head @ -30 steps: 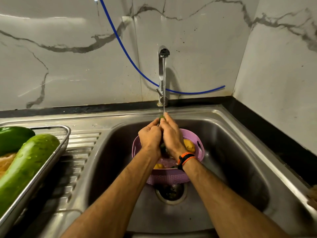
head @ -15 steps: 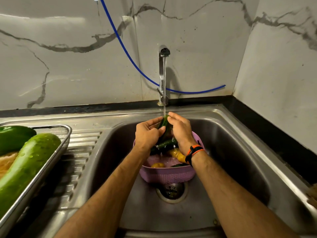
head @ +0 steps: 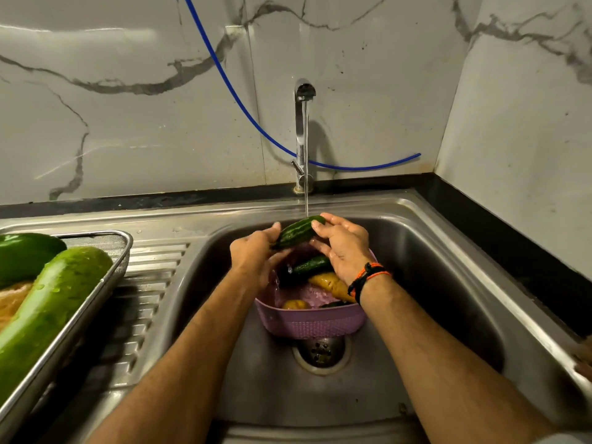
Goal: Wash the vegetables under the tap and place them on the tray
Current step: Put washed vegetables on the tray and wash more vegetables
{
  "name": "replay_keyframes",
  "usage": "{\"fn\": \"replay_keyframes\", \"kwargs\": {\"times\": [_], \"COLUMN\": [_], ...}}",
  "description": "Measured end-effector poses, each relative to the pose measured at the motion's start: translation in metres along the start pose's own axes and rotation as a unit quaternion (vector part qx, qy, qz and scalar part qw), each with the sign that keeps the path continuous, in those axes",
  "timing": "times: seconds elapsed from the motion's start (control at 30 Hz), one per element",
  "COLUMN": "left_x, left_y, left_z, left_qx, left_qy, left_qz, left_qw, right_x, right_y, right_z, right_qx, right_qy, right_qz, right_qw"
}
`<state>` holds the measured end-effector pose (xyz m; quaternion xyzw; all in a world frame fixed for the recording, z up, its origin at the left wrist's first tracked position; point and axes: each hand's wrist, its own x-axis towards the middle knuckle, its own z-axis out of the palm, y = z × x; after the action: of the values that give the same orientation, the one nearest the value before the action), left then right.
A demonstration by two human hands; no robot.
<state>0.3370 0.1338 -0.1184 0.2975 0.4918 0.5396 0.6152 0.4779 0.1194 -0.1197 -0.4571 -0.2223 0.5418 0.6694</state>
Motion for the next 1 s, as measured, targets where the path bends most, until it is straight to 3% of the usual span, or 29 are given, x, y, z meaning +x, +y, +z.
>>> {"fn": "replay_keyframes", "kwargs": {"times": [0.07,0.2,0.57,1.0], "left_x": [0.002,0.005,-0.003,-0.017], "left_y": [0.002,-0.001,0.000,-0.011], "left_z": [-0.001,0.000,0.002,0.029], "left_qx": [-0.089,-0.169,-0.245,-0.211], "left_qy": [0.018,0.039,0.057,-0.081], "left_qz": [-0.052,-0.091,-0.104,-0.099], "left_qw": [0.995,0.981,0.962,0.969], "right_x": [0.001,0.001,-0.005,0.005], "right_y": [0.000,0.002,0.000,-0.019], "right_z": [0.001,0.004,0.010,-0.011], "right_qx": [0.022,0.032,0.060,0.101], "right_qy": [0.003,0.013,0.030,0.149], "right_qz": [0.009,0.019,0.039,0.004], "right_qw": [1.000,0.999,0.997,0.984]}}
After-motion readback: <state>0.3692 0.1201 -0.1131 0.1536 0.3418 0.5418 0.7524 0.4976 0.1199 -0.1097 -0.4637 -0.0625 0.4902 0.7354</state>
